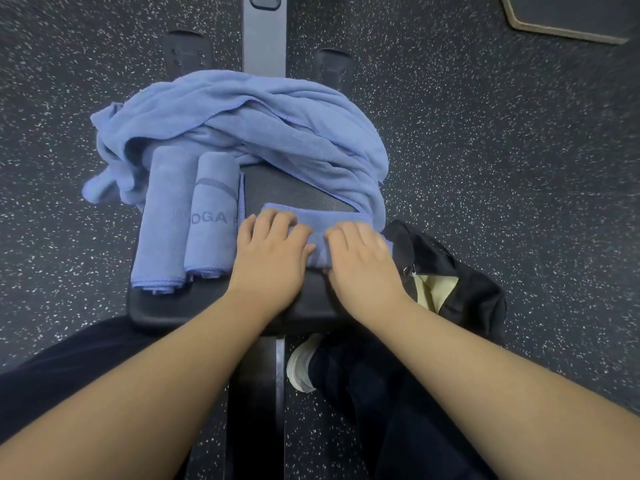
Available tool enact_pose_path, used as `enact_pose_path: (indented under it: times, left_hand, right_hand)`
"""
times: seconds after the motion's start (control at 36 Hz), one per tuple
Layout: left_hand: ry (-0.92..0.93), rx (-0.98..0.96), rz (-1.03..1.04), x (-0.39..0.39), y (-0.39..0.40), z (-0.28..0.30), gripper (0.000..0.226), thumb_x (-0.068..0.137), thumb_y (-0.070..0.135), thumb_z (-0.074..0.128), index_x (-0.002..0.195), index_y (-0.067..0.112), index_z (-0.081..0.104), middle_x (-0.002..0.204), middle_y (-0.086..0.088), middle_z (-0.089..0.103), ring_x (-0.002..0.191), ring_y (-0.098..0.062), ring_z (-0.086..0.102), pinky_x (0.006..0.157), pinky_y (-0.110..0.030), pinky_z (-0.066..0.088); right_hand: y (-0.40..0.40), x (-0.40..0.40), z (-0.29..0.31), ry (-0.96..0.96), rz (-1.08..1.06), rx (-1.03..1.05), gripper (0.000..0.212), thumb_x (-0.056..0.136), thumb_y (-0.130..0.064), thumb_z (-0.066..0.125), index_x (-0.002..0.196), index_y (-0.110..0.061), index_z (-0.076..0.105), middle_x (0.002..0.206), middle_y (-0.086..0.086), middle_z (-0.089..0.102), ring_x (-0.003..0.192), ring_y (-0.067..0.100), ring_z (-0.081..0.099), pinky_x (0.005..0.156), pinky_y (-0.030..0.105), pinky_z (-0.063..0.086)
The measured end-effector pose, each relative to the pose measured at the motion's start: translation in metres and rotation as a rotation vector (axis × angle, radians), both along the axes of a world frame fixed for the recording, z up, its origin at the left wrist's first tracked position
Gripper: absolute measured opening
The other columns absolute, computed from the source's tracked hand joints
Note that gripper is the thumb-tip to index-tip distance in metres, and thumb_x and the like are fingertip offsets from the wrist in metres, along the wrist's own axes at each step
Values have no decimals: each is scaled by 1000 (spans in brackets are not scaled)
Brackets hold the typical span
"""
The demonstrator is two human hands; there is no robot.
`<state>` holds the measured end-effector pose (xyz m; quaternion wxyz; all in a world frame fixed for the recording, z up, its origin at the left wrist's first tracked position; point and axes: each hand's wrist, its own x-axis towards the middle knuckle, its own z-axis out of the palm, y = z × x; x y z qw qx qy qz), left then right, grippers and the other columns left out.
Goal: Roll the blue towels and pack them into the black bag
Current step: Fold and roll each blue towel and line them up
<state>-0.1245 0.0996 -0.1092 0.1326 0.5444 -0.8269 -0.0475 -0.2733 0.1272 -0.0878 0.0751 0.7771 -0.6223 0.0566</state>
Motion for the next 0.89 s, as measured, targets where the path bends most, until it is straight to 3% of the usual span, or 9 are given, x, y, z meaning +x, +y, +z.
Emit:
enact_pose_path:
  times: [0.08, 0.22, 0.28, 0.39, 0.5, 0.58, 0.72, 0.81, 0.89]
  left_hand:
    - [-17, -3, -8, -3, -4, 4, 32, 86, 32, 41, 90, 14, 67, 114, -10, 64, 109, -32, 54, 94, -43, 28]
    - [153, -91, -73, -1, 5, 10, 21, 81, 13, 53, 98, 7, 65, 110, -16, 60, 105, -28, 42, 90, -38, 31]
    - [137, -82, -102, 2, 14, 5, 27, 83, 13, 55, 107, 6, 63, 113, -14, 60, 114, -30, 43, 94, -40, 34]
    - [177, 10, -166, 4, 16, -1, 39, 87, 7, 45, 123, 2, 58, 123, -14, 59, 127, -32, 39, 100, -45, 38]
    - [160, 118, -203, -3, 3, 8, 45, 86, 9, 34, 120, -1, 61, 124, -15, 61, 128, -32, 38, 100, -53, 41]
    - [113, 207, -204, -8, -7, 14, 51, 82, 12, 31, 122, 1, 61, 128, -14, 60, 130, -36, 46, 103, -54, 35]
    - [10, 357, -216, -10, -26, 28, 60, 95, 0, 32, 152, 12, 19, 160, 0, 14, 149, -19, 2, 117, -32, -2]
    - [66, 285, -240, 7, -31, 38, 58, 88, -4, 36, 145, 4, 36, 154, -11, 32, 145, -29, 22, 116, -42, 12]
    - [35, 152, -189, 37, -35, 48, 49, 83, -5, 52, 131, 2, 55, 139, -18, 52, 133, -40, 41, 105, -59, 29]
  right_hand:
    - [-10, -7, -3, -51, 29, 74, 18, 64, -11, 72, 78, -9, 61, 73, 7, 60, 68, 28, 58, 63, 34, 44]
    - [-12, -5, 5, -122, 16, 132, 32, 62, -25, 86, 67, -8, 60, 60, 9, 61, 56, 30, 58, 52, 29, 44]
    - [-12, -3, 3, -117, 10, 122, 30, 72, -30, 78, 65, -8, 60, 58, 8, 61, 52, 29, 57, 49, 29, 40]
    - [-12, -1, 2, -66, -28, 87, 42, 86, -40, 36, 64, -12, 60, 54, 2, 59, 49, 25, 56, 47, 25, 34]
    - [-8, 4, 10, -46, -62, 67, 40, 84, -39, 37, 94, -12, 64, 81, 3, 62, 71, 23, 58, 55, 30, 40]
    - [-6, 4, 17, -68, -24, 55, 38, 74, -37, 59, 101, -10, 62, 91, 5, 59, 79, 26, 56, 60, 34, 42]
    - [-11, -1, 17, -71, -25, 132, 37, 65, -19, 78, 96, -6, 62, 90, 11, 60, 79, 31, 57, 66, 38, 49]
    - [-16, 3, 28, -48, -33, 170, 43, 60, -19, 84, 94, -4, 64, 84, 12, 61, 73, 31, 60, 63, 32, 49]
    - [-18, 14, 36, -57, -144, 378, 58, 89, -34, 61, 139, -16, 40, 119, 11, 50, 99, 32, 58, 72, 34, 41]
